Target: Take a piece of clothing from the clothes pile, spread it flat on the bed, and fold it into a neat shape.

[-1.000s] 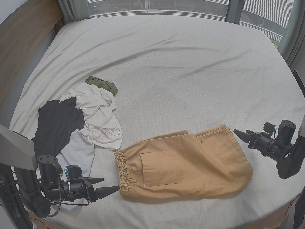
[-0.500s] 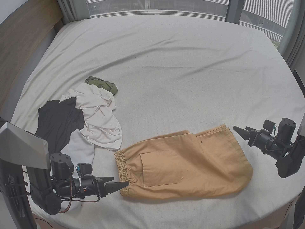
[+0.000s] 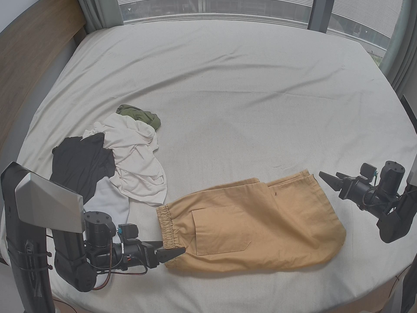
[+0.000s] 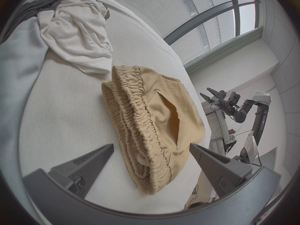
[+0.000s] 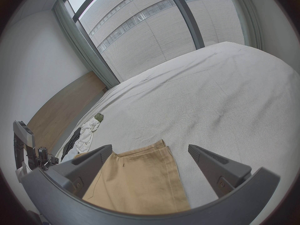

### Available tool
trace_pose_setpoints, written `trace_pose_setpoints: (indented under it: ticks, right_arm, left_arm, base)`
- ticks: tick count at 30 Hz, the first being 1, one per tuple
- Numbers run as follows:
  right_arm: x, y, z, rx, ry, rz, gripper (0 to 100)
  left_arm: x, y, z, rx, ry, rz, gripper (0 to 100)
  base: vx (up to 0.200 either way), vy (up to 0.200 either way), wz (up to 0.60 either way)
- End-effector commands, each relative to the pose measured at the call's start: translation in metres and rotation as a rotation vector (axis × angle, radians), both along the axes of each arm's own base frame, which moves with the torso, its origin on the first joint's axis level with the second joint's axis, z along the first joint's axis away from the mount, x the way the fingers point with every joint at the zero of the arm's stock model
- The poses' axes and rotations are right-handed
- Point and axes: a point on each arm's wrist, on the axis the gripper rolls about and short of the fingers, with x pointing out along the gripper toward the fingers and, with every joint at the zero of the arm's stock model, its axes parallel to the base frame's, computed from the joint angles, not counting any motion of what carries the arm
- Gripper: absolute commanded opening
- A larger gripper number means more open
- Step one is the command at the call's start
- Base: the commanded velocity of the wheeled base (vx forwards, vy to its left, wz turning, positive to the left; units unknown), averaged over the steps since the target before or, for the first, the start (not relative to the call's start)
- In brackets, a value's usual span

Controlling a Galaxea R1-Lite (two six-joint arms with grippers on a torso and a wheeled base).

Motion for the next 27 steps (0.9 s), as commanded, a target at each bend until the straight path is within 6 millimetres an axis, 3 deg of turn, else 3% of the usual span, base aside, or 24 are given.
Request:
trace_pose_setpoints:
  ticks: [1, 15, 27]
  right_arm:
    - [-0.001, 0.001, -0.001, 0.000, 0.003, 0.003, 100]
    - [-0.002, 0.001, -0.002, 0.001, 0.011, 0.004, 100]
    - [-0.003, 0.004, -0.003, 0.001, 0.017, 0.015, 100]
  left_arm:
    - [0.005, -0.002, -0.006, -0.002, 0.010, 0.000, 100]
    - [0.016, -0.016, -0.003, -0.075, 0.025, 0.005, 100]
    - [0.023, -0.022, -0.014, -0.087, 0.054, 0.008, 100]
  base:
    - [0.000, 0.000, 0.00]
    - [0.000, 0.000, 0.00]
    - [0.000, 0.000, 0.00]
